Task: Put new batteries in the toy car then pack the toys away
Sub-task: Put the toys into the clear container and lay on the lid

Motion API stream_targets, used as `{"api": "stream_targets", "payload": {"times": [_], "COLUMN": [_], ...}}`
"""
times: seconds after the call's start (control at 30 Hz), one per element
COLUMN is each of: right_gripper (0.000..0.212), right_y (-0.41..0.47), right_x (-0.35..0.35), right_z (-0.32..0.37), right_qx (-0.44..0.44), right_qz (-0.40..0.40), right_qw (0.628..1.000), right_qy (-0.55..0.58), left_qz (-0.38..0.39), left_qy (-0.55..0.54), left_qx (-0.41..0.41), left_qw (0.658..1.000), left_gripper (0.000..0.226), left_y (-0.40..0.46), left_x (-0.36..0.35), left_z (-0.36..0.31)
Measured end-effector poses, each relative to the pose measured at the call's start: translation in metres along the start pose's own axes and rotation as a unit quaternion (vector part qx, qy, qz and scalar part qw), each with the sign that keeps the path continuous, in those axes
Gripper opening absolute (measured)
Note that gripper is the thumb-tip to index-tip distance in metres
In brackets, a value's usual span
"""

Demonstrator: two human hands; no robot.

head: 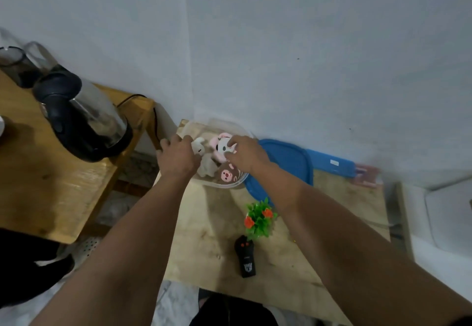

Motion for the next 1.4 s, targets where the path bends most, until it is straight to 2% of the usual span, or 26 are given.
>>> {"api": "stream_targets", "payload": {"times": [0.07,0.17,0.3,0.4,0.5,0.63,0.73,0.93,1.13,1.3,1.4], "right_gripper": [0.018,0.018,0.060,0.081,0.071,0.050,0.040,0.044,0.067,0.060,0.053], "right_y": [-0.016,-0.045,-0.092,-0.117,-0.126,-0.129,-0.128,-0.124,-0.120,-0.117,-0.115], "right_x": [0.013,0.017,-0.001,-0.023,-0.049,-0.061,-0.063,-0.075,-0.075,-0.074,-0.063], "right_z": [-0.005,-0.011,-0.038,-0.066,-0.082,-0.092,-0.100,-0.109,-0.123,-0.125,-0.116], "right_qx": [-0.005,-0.008,-0.078,-0.120,-0.095,-0.051,-0.030,-0.025,-0.057,-0.059,-0.069], "right_qz": [-0.033,0.024,0.187,0.232,0.213,0.128,0.090,0.106,0.106,0.097,0.123], "right_qw": [0.999,0.997,0.962,0.930,0.930,0.951,0.960,0.967,0.976,0.976,0.977], "right_qy": [0.007,-0.066,-0.183,-0.259,-0.285,-0.278,-0.265,-0.231,-0.181,-0.183,-0.161], "left_qz": [0.012,0.054,0.073,0.073,0.077,0.076,0.073,0.068,0.066,0.060,0.059], "left_qy": [-0.004,-0.053,-0.083,-0.086,-0.078,-0.089,-0.091,-0.109,-0.126,-0.161,-0.174], "left_qx": [0.005,0.014,0.018,0.018,0.015,0.020,0.025,0.032,0.042,0.058,0.072], "left_qw": [1.000,0.997,0.994,0.993,0.994,0.993,0.993,0.991,0.989,0.983,0.980], "left_gripper": [0.052,0.057,0.054,0.051,0.055,0.073,0.075,0.071,0.065,0.086,0.079], "left_y": [-0.004,-0.011,-0.018,-0.025,-0.029,-0.029,-0.027,-0.027,-0.027,-0.027,-0.026], "left_x": [-0.002,-0.011,-0.019,-0.020,-0.025,-0.031,-0.034,-0.038,-0.037,-0.039,-0.041], "left_z": [0.009,0.022,0.031,0.028,0.025,0.026,0.028,0.025,0.022,0.024,0.027]}}
Point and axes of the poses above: each hand's wrist, its own y-axis towards the middle knuckle, its own x-axis out of the back of the hand, z = x × y, the point moved 9 cm from there along y, towards the middle knuckle, and after that the axes turned 12 degrees about y, right-handed, at the moved point
